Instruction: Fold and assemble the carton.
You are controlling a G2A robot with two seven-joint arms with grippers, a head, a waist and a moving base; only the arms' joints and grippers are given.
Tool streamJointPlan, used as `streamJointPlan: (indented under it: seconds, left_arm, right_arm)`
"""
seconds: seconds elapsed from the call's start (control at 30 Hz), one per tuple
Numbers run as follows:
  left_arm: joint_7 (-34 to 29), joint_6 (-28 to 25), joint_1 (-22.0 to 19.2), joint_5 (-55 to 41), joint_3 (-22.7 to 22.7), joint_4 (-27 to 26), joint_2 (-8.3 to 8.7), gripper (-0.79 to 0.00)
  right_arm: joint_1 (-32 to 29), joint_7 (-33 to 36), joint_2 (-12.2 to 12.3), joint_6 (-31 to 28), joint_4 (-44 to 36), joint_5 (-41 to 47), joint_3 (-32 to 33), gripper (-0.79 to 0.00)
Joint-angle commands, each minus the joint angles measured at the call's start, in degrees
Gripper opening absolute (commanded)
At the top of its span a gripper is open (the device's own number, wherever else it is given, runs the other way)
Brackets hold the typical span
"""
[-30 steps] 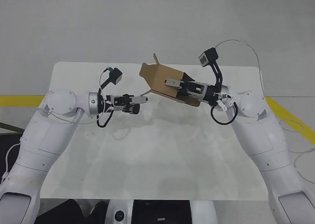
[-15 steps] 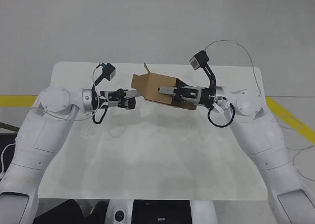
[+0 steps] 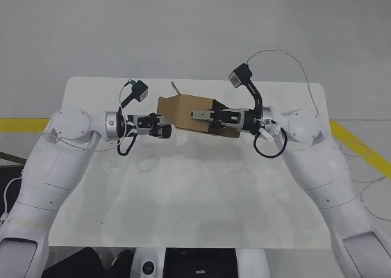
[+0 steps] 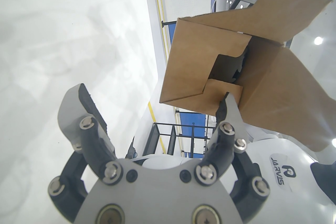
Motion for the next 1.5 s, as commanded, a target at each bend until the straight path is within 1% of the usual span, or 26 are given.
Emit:
streamJointPlan:
  seconds: [0.0,0.77,0.93,1.3,1.47]
  left_arm:
    - [-0.1,-0.1,0.1,0.0,0.1,-0.1,-0.01,0.0]
    - [-0.4,0.0,0.5,-0.1,-0.2,-1.3,0.12,0.0]
    - [-0.2,0.1,0.6,0.3,-0.3,-0.8,0.18,0.0]
    - [1.6,-0.1,-0.1,0.8,-4.4,3.0,0.99,0.0]
    - [2.6,0.0,-0.3,1.9,-4.4,3.9,1.05,0.0]
  right_arm:
    - [0.1,0.1,0.0,0.0,0.1,-0.1,-0.1,-0.785]
    - [0.2,0.1,-0.1,0.1,0.6,-0.3,-0.1,-0.785]
    - [0.0,0.5,0.0,0.2,0.8,0.1,0.0,-0.785]
    - [-0.6,7.5,0.9,3.3,0.9,-0.1,1.0,-0.785]
    - [-0.2,12.9,0.8,5.0,0.5,0.8,-1.1,-0.785]
